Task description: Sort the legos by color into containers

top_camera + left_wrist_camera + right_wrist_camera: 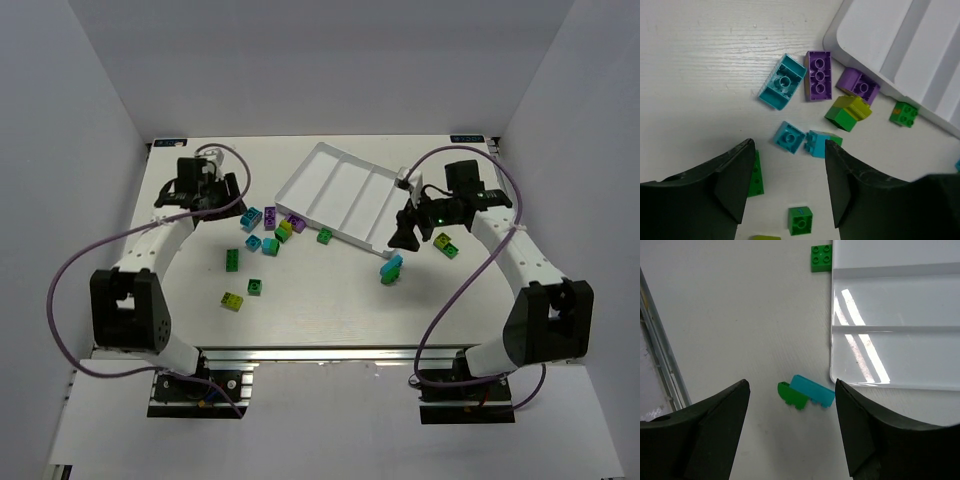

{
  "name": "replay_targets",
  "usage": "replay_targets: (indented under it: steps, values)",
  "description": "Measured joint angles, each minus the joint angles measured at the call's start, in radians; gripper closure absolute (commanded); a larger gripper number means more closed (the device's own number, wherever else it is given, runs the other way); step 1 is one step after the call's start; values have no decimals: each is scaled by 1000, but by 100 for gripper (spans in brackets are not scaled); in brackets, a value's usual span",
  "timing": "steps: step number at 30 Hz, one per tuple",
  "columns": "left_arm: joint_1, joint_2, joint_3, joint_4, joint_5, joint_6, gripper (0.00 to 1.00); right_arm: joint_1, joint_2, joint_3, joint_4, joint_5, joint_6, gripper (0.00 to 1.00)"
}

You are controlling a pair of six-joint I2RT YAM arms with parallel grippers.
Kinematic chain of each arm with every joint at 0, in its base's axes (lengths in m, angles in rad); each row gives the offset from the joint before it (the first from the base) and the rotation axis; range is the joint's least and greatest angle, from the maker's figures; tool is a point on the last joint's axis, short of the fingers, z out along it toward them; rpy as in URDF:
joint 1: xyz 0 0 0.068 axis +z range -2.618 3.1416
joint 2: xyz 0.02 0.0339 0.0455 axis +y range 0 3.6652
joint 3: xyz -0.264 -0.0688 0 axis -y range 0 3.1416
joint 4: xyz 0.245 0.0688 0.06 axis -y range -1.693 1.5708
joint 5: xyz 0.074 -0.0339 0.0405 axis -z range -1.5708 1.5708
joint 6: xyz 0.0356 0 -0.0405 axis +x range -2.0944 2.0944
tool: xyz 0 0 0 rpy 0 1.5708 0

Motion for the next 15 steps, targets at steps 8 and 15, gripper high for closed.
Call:
replay_targets:
  steps: [8,15]
  values:
    - [-139,303,234,-63,-140,189,32,1,101,68,58,-18,23,26]
    - [-175,403,277,-90,-238,315,33,1,135,86,73,-26,24,25]
